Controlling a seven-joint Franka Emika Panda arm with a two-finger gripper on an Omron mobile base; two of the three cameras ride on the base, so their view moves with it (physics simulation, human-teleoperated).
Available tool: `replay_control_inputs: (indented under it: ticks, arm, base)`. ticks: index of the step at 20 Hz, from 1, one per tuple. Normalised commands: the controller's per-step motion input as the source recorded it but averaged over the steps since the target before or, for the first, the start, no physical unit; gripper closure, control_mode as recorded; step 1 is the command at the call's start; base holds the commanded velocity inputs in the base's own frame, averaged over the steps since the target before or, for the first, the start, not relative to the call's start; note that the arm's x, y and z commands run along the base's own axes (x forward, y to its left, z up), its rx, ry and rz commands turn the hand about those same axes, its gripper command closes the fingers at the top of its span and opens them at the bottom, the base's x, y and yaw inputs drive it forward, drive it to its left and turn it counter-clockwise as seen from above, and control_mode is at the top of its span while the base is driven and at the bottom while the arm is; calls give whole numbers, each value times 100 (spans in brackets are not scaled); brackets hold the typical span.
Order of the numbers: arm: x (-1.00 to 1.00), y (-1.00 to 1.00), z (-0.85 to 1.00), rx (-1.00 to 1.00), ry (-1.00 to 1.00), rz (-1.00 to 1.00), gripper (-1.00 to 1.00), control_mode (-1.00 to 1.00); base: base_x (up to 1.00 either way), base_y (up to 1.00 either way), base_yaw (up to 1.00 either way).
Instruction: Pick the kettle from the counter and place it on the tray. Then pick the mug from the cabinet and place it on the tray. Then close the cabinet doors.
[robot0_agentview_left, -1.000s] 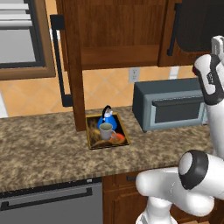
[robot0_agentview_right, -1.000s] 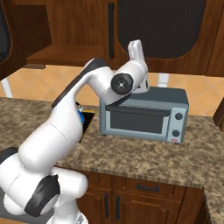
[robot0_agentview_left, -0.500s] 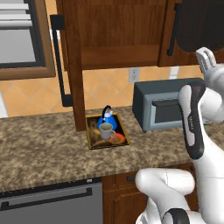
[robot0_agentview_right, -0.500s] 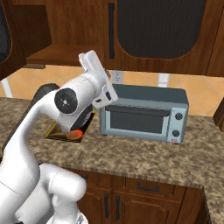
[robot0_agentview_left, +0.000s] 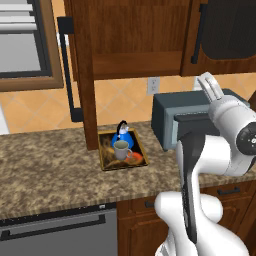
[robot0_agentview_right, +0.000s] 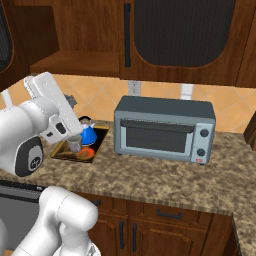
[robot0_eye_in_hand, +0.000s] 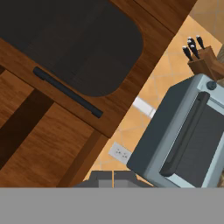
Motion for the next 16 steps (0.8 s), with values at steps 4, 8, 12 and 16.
replay_control_inputs:
  ticks: [4,8,12,16]
  arm:
    - [-10,9,0,0,4,3,100,-100]
    - [0,4,0,0,0,0,100,-100]
    - [-4,62,0,0,0,0,100,-100]
    - [-20,100,0,0,0,0,100,-100]
  base:
    - [0,0,0]
    - [0,0,0]
    - [0,0,0]
    - [0,0,0]
